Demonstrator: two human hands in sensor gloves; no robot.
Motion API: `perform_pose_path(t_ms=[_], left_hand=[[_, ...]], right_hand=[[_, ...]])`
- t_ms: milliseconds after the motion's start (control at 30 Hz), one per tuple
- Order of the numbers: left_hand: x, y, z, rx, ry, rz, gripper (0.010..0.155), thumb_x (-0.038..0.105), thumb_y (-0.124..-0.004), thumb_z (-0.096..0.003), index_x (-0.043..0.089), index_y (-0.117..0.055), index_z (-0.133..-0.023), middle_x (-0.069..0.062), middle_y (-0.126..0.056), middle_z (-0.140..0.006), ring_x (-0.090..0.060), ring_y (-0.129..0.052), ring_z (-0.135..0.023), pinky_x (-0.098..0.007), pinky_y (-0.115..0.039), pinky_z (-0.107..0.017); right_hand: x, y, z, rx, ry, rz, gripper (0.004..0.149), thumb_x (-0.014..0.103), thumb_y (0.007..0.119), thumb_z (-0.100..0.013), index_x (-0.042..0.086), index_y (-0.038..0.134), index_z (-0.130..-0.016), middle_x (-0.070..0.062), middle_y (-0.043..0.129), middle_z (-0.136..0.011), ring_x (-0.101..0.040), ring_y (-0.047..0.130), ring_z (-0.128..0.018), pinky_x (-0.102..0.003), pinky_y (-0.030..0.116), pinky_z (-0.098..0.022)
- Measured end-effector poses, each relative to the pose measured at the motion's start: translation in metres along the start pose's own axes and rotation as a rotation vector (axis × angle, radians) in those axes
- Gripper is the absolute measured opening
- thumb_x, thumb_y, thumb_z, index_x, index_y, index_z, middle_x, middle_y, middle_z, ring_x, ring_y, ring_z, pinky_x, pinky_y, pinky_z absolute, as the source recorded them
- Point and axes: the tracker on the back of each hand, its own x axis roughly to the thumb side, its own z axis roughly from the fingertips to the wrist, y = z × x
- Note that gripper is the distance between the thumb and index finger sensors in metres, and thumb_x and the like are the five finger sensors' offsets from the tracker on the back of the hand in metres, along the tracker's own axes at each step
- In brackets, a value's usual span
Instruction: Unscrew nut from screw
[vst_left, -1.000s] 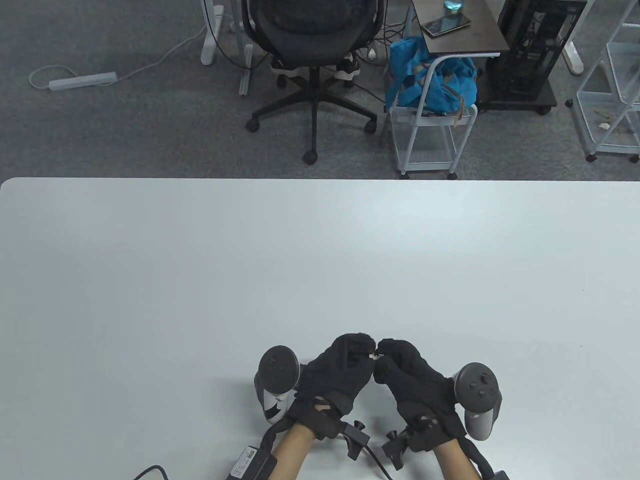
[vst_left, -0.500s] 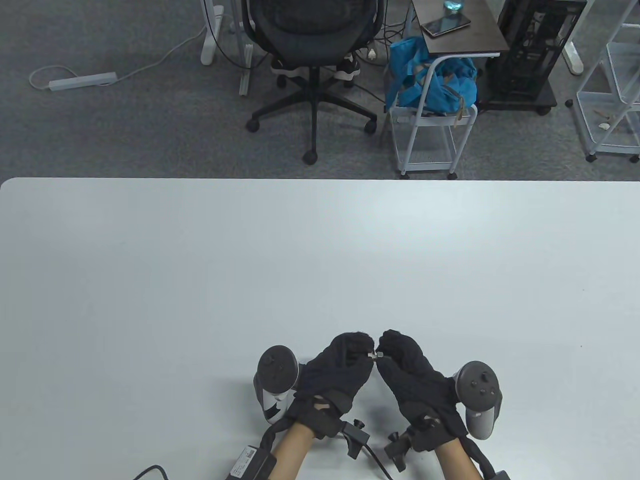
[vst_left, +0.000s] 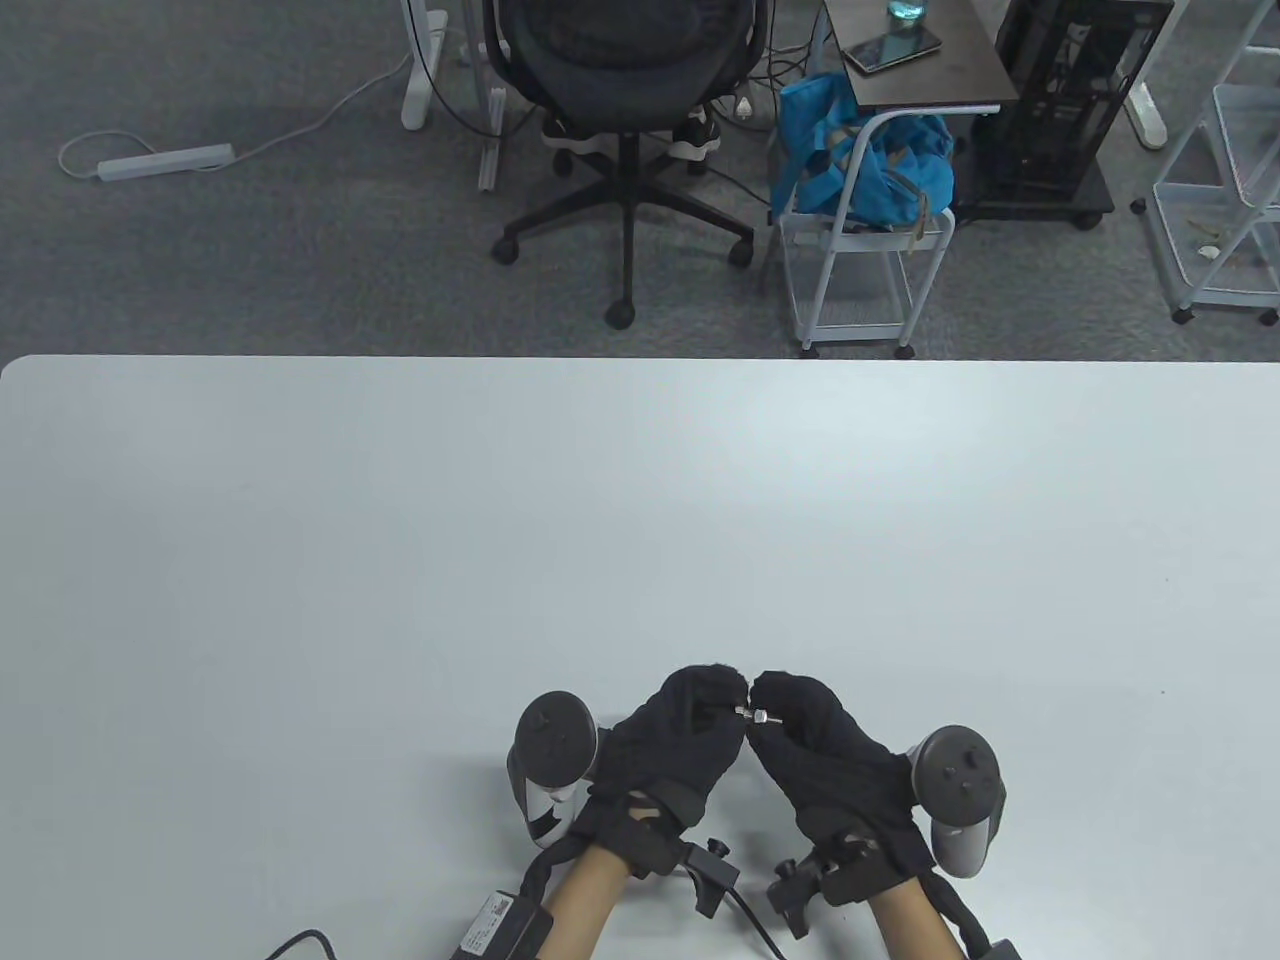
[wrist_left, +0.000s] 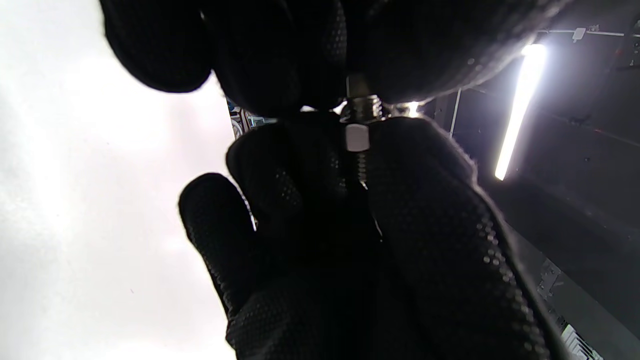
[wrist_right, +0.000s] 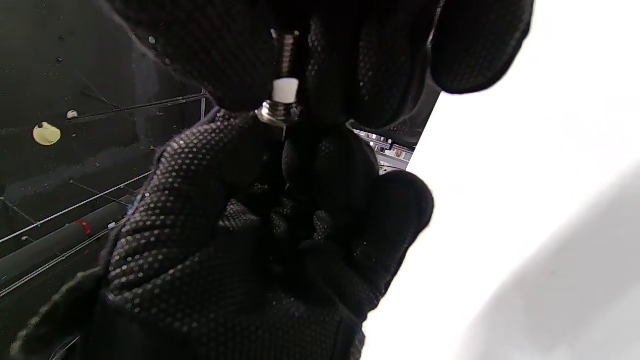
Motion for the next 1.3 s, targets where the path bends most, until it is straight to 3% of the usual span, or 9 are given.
perform_pose_path(t_ms=[133,233,300,367,467,933,1100,1200,1300], left_hand=[[0.001,0.001,0.000,0.006,-0.001,0.011,0.048,0.037,-0.086,-0.0474,0.024,-0.077,-0.093,-0.013,-0.088,-0.085,-0.028,-0.094,-0.063,-0.058,-0.078,-0.056],[0.001,0.000,0.000,0.003,-0.005,0.005,0.048,0.037,-0.087,-0.0474,0.024,-0.077,-0.092,-0.013,-0.088,-0.085,-0.028,-0.094,-0.063,-0.058,-0.078,-0.056],[0.001,0.000,0.000,0.000,-0.008,0.000,0.048,0.037,-0.087,-0.0474,0.024,-0.077,-0.092,-0.013,-0.088,-0.086,-0.028,-0.094,-0.063,-0.058,-0.078,-0.056],[0.001,0.000,0.000,-0.005,-0.011,-0.004,0.048,0.037,-0.087,-0.0474,0.024,-0.077,-0.093,-0.013,-0.088,-0.086,-0.028,-0.094,-0.063,-0.058,-0.078,-0.056],[0.000,0.000,0.000,-0.005,-0.013,-0.007,0.048,0.037,-0.086,-0.0476,0.025,-0.077,-0.093,-0.013,-0.088,-0.086,-0.029,-0.093,-0.064,-0.059,-0.078,-0.057],[0.002,-0.002,0.000,-0.028,-0.027,-0.061,0.048,0.037,-0.086,-0.0477,0.023,-0.077,-0.093,-0.013,-0.088,-0.085,-0.030,-0.093,-0.063,-0.059,-0.078,-0.056],[0.001,0.000,0.000,-0.004,-0.012,-0.044,0.048,0.038,-0.086,-0.0474,0.023,-0.077,-0.093,-0.013,-0.088,-0.085,-0.029,-0.093,-0.062,-0.059,-0.078,-0.056],[0.001,0.000,0.000,-0.001,-0.012,-0.031,0.048,0.037,-0.086,-0.0475,0.024,-0.077,-0.093,-0.013,-0.088,-0.085,-0.029,-0.093,-0.063,-0.059,-0.078,-0.056],[0.001,-0.001,0.000,-0.008,-0.020,-0.040,0.048,0.037,-0.086,-0.0475,0.024,-0.077,-0.093,-0.013,-0.088,-0.086,-0.029,-0.093,-0.063,-0.059,-0.078,-0.056]], right_hand=[[-0.001,0.001,-0.001,0.051,0.014,-0.058,0.058,0.032,0.084,-0.052,0.021,0.063,-0.105,-0.017,0.067,-0.102,-0.043,0.073,-0.087,-0.066,0.064,-0.064],[-0.008,0.003,0.001,0.022,0.068,-0.061,0.066,0.049,0.073,-0.056,0.012,0.058,-0.108,-0.022,0.067,-0.102,-0.047,0.073,-0.086,-0.068,0.063,-0.061],[-0.013,0.003,0.002,0.005,0.119,-0.068,0.067,0.054,0.069,-0.056,0.007,0.065,-0.103,-0.022,0.079,-0.091,-0.047,0.082,-0.075,-0.068,0.067,-0.057],[-0.015,0.003,0.000,0.021,0.125,-0.073,0.061,0.052,0.069,-0.056,0.005,0.074,-0.094,-0.015,0.091,-0.075,-0.040,0.092,-0.060,-0.064,0.074,-0.053],[-0.011,0.004,0.001,0.007,0.098,-0.065,0.056,0.047,0.072,-0.056,0.005,0.074,-0.092,-0.011,0.093,-0.070,-0.035,0.094,-0.055,-0.060,0.077,-0.052],[-0.003,0.000,0.001,-0.027,0.017,-0.027,0.047,0.036,0.077,-0.054,0.015,0.073,-0.097,-0.010,0.090,-0.076,-0.033,0.093,-0.061,-0.059,0.077,-0.056],[-0.001,0.000,0.000,0.015,0.021,-0.090,0.046,0.029,0.080,-0.054,0.024,0.072,-0.099,-0.016,0.072,-0.098,-0.041,0.078,-0.083,-0.065,0.066,-0.063],[-0.005,0.000,0.001,0.001,0.047,-0.085,0.057,0.039,0.076,-0.055,0.017,0.062,-0.106,-0.020,0.068,-0.101,-0.045,0.074,-0.085,-0.066,0.064,-0.062],[-0.012,0.002,0.002,0.011,0.121,-0.052,0.066,0.052,0.069,-0.057,0.008,0.063,-0.105,-0.023,0.075,-0.095,-0.048,0.079,-0.077,-0.068,0.065,-0.058]])
